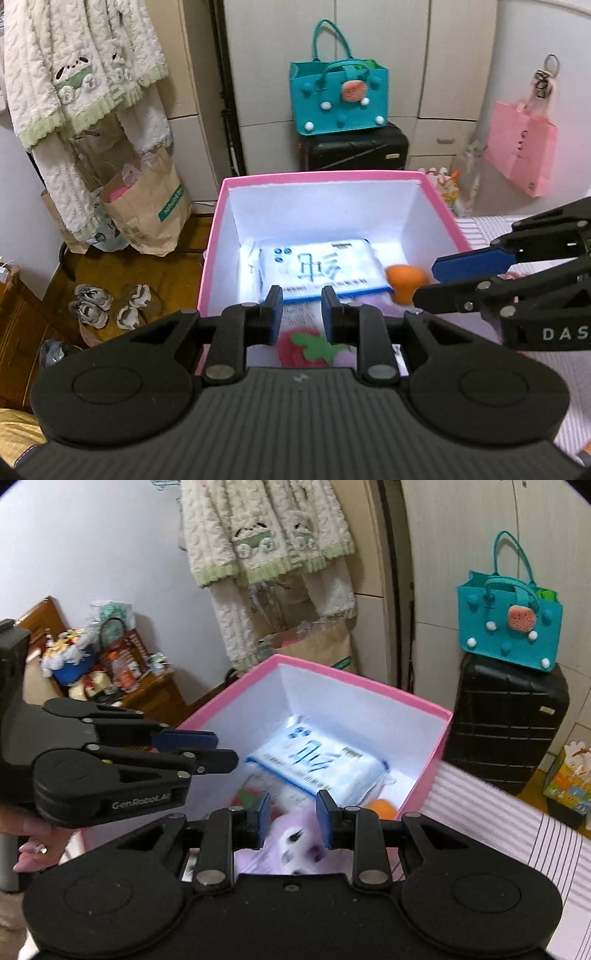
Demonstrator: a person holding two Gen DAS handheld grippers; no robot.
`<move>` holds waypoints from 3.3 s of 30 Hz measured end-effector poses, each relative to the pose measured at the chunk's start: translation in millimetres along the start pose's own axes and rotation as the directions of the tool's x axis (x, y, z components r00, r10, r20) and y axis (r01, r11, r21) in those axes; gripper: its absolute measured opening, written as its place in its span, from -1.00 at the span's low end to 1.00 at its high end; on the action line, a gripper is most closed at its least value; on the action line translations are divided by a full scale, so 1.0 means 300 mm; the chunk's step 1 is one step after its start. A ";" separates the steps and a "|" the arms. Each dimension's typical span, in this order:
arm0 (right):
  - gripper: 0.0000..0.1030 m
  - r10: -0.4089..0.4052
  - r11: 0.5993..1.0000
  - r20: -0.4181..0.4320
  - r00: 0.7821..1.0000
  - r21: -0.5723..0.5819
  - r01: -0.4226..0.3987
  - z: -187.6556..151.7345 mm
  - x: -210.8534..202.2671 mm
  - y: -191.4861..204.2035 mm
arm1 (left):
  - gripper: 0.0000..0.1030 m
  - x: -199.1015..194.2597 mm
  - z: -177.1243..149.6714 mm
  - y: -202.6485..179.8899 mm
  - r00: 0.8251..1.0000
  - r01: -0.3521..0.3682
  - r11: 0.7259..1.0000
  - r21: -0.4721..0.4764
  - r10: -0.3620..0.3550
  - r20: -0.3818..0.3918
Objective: Organize soft objects
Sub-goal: 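Lift the left tool out of the box toward the pink scrunchie, then close the left tool on the pink floral scrunchie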
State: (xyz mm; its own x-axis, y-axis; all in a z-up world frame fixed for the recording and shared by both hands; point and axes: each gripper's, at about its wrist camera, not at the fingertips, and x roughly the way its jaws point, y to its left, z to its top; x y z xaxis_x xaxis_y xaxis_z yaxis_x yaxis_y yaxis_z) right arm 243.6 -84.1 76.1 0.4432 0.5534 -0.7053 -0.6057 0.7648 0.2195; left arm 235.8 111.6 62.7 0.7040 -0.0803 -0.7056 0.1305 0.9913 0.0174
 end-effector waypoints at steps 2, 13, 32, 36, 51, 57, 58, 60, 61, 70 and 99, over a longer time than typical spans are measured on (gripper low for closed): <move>-0.37 0.013 1.000 0.004 1.000 -0.003 -0.013 -0.010 -0.046 0.023 | -0.58 -0.052 -0.008 -0.009 1.000 0.010 1.000 0.017 -0.010 0.001; -0.37 0.051 0.996 0.025 0.998 -0.075 -0.049 -0.044 -0.265 0.143 | -0.54 -0.338 -0.054 -0.065 0.997 0.077 0.993 0.092 -0.074 -0.032; -0.34 0.069 0.984 0.185 0.980 -0.174 -0.036 -0.269 -0.553 0.218 | -0.32 -0.582 -0.261 -0.215 0.981 0.163 0.975 0.152 -0.177 0.079; -0.28 0.044 0.987 0.213 0.976 -0.161 -0.010 -0.330 -0.605 0.194 | -0.20 -0.590 -0.298 -0.266 0.973 0.203 0.965 0.168 -0.218 0.077; 0.06 -0.120 0.989 0.225 0.967 -0.052 0.135 -0.543 -0.678 -0.001 | -0.09 -0.506 -0.333 -0.490 0.940 0.318 0.925 0.206 -0.336 0.062; 0.27 -0.128 0.990 0.197 0.972 -0.039 0.138 -0.621 -0.639 -0.102 | -0.06 -0.414 -0.320 -0.592 0.926 0.360 0.912 0.197 -0.374 0.040; 0.28 -0.132 0.989 0.195 0.972 -0.042 0.142 -0.632 -0.627 -0.119 | -0.05 -0.397 -0.317 -0.612 0.924 0.366 0.909 0.198 -0.380 0.038; 0.39 -0.137 0.988 0.197 0.971 -0.047 0.149 -0.652 -0.605 -0.146 | -0.02 -0.356 -0.310 -0.643 0.919 0.379 0.905 0.194 -0.392 0.035; 0.41 -0.142 0.987 0.198 0.970 -0.051 0.155 -0.659 -0.591 -0.158 | 0.00 -0.336 -0.306 -0.656 0.918 0.382 0.904 0.190 -0.395 0.036; 0.77 -0.249 0.956 0.210 0.945 -0.104 0.275 -0.723 -0.424 -0.229 | 0.25 -0.133 -0.292 -0.741 0.933 0.332 0.932 0.146 -0.347 0.092; 0.72 -0.267 0.962 0.124 0.956 -0.021 0.272 -0.610 -0.116 -0.374 | 0.07 0.306 -0.211 -0.733 0.980 0.195 0.978 -0.080 -0.198 -0.028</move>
State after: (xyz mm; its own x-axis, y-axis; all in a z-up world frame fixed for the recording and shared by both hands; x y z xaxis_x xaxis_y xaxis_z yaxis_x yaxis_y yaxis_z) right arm 175.3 -249.5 -47.5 0.6673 0.3652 -0.6491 -0.4761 0.8794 0.0054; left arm 227.5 -107.1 -50.9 0.6444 -0.2717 -0.7148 0.2091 0.9617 -0.1771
